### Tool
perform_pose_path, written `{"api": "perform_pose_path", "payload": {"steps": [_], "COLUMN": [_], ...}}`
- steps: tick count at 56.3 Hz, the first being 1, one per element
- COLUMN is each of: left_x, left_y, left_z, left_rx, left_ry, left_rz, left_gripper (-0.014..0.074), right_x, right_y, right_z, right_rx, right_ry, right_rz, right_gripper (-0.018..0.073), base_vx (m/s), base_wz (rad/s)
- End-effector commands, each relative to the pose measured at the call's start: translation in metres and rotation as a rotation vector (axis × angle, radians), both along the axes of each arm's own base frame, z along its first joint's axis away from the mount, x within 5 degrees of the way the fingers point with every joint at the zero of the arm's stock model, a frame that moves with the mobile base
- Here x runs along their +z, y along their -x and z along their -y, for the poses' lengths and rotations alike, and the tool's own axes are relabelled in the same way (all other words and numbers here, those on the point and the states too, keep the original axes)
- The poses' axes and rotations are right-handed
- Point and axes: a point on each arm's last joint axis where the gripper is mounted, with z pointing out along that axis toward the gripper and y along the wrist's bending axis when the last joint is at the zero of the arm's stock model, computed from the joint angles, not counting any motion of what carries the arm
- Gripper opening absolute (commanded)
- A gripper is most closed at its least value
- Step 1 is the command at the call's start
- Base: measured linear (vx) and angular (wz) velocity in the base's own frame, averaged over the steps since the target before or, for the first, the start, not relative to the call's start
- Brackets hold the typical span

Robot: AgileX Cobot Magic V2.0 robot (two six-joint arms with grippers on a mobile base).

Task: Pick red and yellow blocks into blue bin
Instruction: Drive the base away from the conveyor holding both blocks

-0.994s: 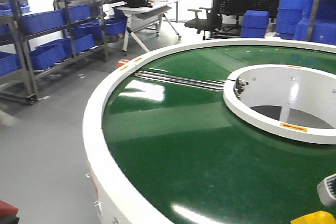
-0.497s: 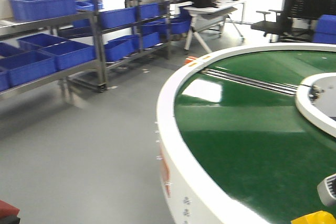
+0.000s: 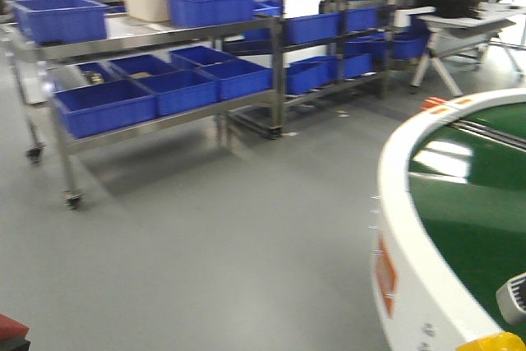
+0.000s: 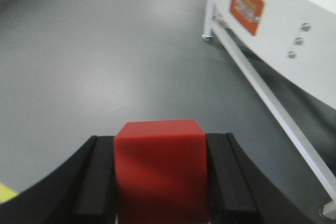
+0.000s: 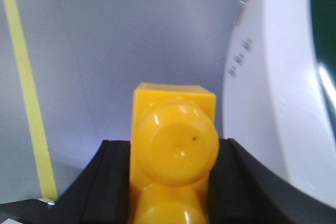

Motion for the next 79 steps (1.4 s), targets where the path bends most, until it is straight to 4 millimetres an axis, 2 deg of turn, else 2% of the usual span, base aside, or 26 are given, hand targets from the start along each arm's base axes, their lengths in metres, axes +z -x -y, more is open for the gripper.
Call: {"api": "perform_pose_path", "payload": {"steps": [1, 39, 79], "left_x": [0.015, 0.0149, 0.015], "left_y": [-0.0023, -0.0023, -0.0023], "left_z": [0.0021, 0.0021, 0.0021], "left_rx": [-0.005, -0.005, -0.005], "left_ry": [0.05, 0.05, 0.05], "left_rz": [0.094, 0.093, 0.094], "left_gripper": [0.0278, 0.0278, 0.0264], "right_x": [0.0133, 0.0124, 0.0112], "right_y": [-0.003, -0.001, 0.0001], "right_z": [-0.0008, 0.0, 0.0004], "right_rx": [0.008, 0.006, 0.005], "right_ry": [-0.019, -0.013, -0.007], "right_rz": [0.089, 0.071, 0.054], "right_gripper": [0.0172, 0.0172, 0.0172], "base_vx": [-0.01, 0.08, 0.26], "base_wz": [0.64, 0.37, 0.08]}}
